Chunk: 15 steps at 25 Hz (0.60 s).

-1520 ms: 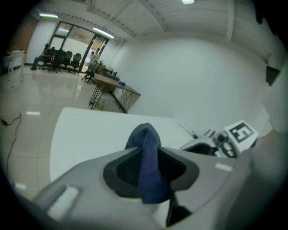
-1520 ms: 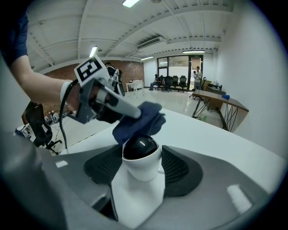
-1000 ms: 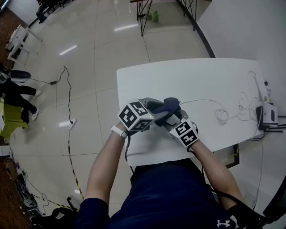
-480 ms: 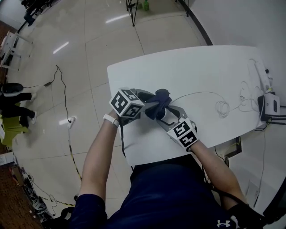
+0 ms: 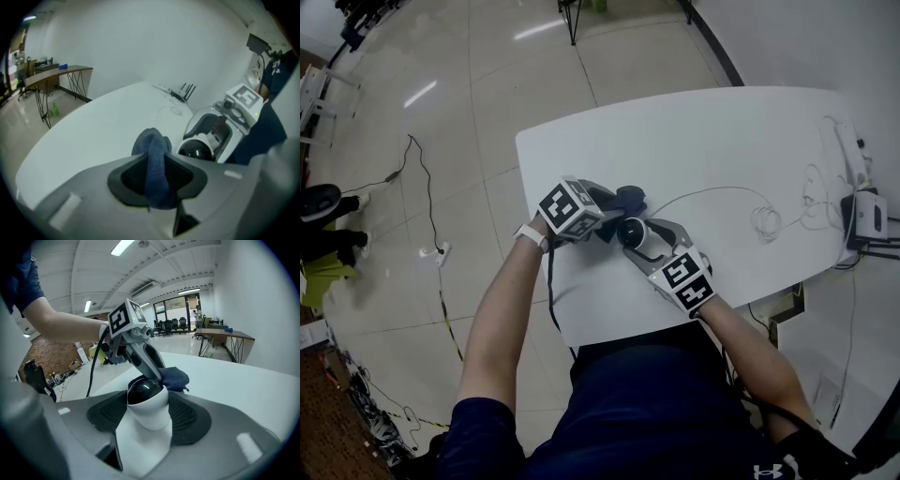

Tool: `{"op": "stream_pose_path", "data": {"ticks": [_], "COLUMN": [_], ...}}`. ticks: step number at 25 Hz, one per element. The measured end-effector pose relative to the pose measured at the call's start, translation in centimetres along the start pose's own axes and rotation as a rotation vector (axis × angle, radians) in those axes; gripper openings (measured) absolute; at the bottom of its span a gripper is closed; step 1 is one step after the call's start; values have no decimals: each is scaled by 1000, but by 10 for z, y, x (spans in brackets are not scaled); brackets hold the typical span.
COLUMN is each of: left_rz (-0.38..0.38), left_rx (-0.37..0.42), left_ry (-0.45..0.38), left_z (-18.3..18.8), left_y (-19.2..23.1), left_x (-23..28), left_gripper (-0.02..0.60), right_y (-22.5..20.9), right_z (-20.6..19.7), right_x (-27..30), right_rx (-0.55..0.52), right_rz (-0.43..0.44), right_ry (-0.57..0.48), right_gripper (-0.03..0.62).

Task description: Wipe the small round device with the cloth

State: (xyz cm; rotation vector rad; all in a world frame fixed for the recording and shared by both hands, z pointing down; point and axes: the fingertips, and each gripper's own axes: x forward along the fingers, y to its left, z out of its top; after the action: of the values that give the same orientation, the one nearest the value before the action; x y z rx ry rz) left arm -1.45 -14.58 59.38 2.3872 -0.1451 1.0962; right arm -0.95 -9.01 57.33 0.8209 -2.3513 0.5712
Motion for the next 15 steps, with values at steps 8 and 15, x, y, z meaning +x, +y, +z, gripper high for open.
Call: {"op": "stream_pose_path", "data": {"ticks": [8,15], "left_rz": [20,168], "left_rx": [65,92], "left_ry": [59,77], "left_z": [-13,-22], "left_y": [6,26], "left_x": [21,26], "left_gripper": [104,106], "right_y": [-1,-4], "right_z": [-1,-4], "right_x": [0,1], "right_rx": [5,14], "right_rz": [-4,1], "right_ry": [0,-1], "right_gripper": [284,285]}}
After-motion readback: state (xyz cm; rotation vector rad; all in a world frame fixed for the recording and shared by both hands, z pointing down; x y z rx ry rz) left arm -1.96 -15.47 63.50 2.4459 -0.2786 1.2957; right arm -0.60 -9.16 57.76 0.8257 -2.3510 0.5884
